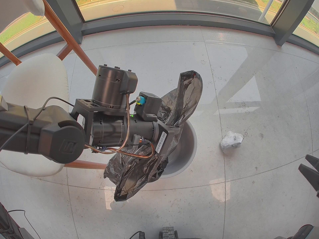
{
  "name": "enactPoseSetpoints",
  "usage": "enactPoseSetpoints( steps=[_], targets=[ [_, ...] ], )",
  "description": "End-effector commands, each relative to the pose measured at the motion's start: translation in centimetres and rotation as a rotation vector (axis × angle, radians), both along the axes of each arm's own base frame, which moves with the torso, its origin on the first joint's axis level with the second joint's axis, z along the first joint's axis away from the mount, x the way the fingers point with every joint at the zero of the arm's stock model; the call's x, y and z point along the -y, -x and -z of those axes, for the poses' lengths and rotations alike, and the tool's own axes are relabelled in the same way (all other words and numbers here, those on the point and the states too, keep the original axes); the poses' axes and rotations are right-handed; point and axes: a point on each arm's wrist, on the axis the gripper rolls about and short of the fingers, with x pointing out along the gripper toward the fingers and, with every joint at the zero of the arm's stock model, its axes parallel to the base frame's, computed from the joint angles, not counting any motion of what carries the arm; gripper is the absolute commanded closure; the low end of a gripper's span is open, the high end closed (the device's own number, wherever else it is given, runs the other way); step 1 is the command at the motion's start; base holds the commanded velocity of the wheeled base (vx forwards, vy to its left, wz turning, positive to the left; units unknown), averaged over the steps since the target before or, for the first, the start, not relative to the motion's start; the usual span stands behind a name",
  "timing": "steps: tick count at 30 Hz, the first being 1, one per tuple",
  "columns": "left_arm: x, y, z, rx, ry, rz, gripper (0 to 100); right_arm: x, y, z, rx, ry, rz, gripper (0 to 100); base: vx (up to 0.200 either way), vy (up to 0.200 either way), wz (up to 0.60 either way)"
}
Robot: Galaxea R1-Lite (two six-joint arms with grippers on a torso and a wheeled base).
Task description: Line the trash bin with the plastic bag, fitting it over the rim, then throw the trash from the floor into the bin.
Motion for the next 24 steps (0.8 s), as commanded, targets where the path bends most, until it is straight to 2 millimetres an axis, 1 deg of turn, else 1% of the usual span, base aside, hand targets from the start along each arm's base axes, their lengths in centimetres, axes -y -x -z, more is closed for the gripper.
enactPoseSetpoints(
  steps=[1, 3, 5, 8, 11, 15, 16, 17, 18, 20, 21, 23, 24],
  targets=[
    [-0.1, 0.2, 0.5, 0.040, -0.056, 0.034, 100, -3.5, -6.9, -2.9, -0.178, -0.023, -0.175, 0, 0.000, 0.000, 0.00],
    [-0.1, 0.2, 0.5, 0.046, -0.065, 0.039, 100, -4.1, -7.6, -3.3, -0.193, -0.030, -0.194, 0, 0.000, 0.000, 0.00],
    [-0.2, 0.3, 0.8, 0.042, -0.094, 0.049, 100, -5.4, -9.0, -3.6, -0.248, -0.047, -0.222, 0, 0.000, 0.000, 0.00],
    [-0.3, 0.6, 1.1, 0.035, -0.140, 0.051, 100, -6.9, -10.5, -3.3, -0.322, -0.073, -0.240, 0, 0.000, 0.000, 0.00],
    [0.2, 1.2, 1.2, 0.040, -0.160, 0.051, 100, -8.4, -11.6, -3.2, -0.366, -0.080, -0.267, 0, 0.000, 0.000, 0.00],
    [0.0, 1.5, 1.2, 0.040, -0.162, 0.050, 100, -10.2, -12.8, -2.2, -0.424, -0.064, -0.294, 0, 0.000, 0.000, 0.00],
    [0.0, 1.6, 1.2, 0.039, -0.164, 0.050, 100, -10.8, -13.4, -1.8, -0.443, -0.053, -0.297, 0, 0.000, 0.000, 0.00],
    [0.0, 1.6, 1.2, 0.039, -0.164, 0.050, 100, -10.8, -13.4, -1.8, -0.443, -0.053, -0.297, 0, 0.000, 0.000, 0.00],
    [0.0, 1.6, 1.3, 0.038, -0.165, 0.052, 100, -11.4, -14.2, -1.3, -0.466, -0.039, -0.288, 0, 0.000, 0.000, 0.00],
    [0.0, 1.6, 1.3, 0.038, -0.167, 0.053, 100, -11.9, -15.1, -0.7, -0.487, -0.024, -0.276, 0, 0.000, 0.000, 0.00],
    [0.0, 1.6, 1.3, 0.038, -0.167, 0.053, 100, -12.0, -15.2, -0.7, -0.488, -0.023, -0.275, 0, 0.000, 0.000, 0.00],
    [0.1, 1.8, 1.3, 0.038, -0.166, 0.057, 100, -12.8, -16.6, -0.4, -0.495, -0.013, -0.249, 0, 0.000, 0.000, 0.00],
    [0.1, 1.8, 1.3, 0.038, -0.166, 0.057, 100, -12.8, -16.6, -0.4, -0.495, -0.013, -0.249, 0, 0.000, 0.000, 0.00]
  ],
)
